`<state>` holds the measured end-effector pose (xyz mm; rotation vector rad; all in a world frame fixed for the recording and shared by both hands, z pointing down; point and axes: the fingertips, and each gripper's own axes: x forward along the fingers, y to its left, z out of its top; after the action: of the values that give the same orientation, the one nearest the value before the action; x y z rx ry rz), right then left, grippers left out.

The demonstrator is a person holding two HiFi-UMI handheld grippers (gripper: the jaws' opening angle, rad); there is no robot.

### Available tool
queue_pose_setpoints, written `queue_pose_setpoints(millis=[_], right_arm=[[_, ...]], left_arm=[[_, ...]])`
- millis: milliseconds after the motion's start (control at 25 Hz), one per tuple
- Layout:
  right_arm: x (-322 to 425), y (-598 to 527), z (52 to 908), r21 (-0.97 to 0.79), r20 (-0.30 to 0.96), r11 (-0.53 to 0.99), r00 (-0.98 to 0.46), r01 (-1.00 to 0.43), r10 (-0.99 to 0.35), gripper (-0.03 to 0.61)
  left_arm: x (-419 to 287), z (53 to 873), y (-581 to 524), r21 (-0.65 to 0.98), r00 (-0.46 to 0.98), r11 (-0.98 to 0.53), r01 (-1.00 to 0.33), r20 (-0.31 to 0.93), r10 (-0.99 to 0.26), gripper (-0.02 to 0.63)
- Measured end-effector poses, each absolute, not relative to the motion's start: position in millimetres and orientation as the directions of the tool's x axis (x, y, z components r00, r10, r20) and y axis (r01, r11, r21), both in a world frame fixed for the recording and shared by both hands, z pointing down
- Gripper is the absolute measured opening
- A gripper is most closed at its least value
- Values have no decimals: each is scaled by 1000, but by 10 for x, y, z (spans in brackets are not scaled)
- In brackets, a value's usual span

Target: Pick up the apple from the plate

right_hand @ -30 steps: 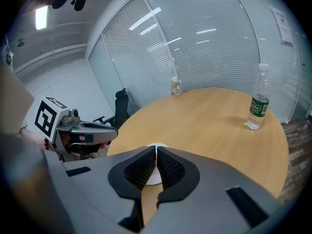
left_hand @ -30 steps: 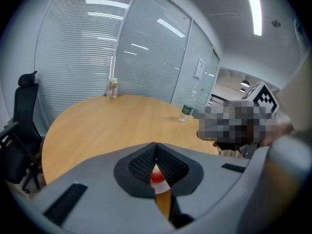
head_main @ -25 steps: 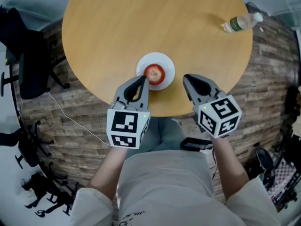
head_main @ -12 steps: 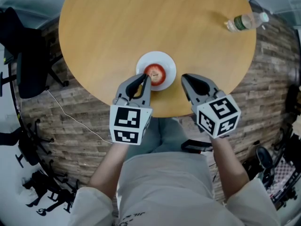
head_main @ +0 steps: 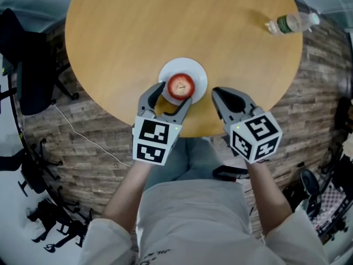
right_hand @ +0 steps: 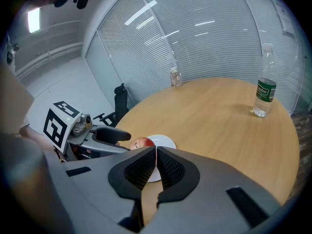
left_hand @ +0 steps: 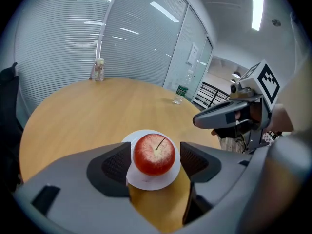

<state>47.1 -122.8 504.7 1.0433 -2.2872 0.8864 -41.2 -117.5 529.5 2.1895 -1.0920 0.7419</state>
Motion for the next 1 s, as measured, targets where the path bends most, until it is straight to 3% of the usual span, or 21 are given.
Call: queue_pose_setpoints(millis=[320, 1000], right_arm=[[498, -1178, 5123, -369, 651, 483, -592, -794, -476, 31], [554, -1118, 5170, -380, 662, 459, -583, -803, -472, 32]], left_arm=[[-366, 5492, -1187, 232, 502, -513, -826, 716, -485, 372], [-308, 5695, -1226, 229, 497, -519, -823, 733, -465, 399]])
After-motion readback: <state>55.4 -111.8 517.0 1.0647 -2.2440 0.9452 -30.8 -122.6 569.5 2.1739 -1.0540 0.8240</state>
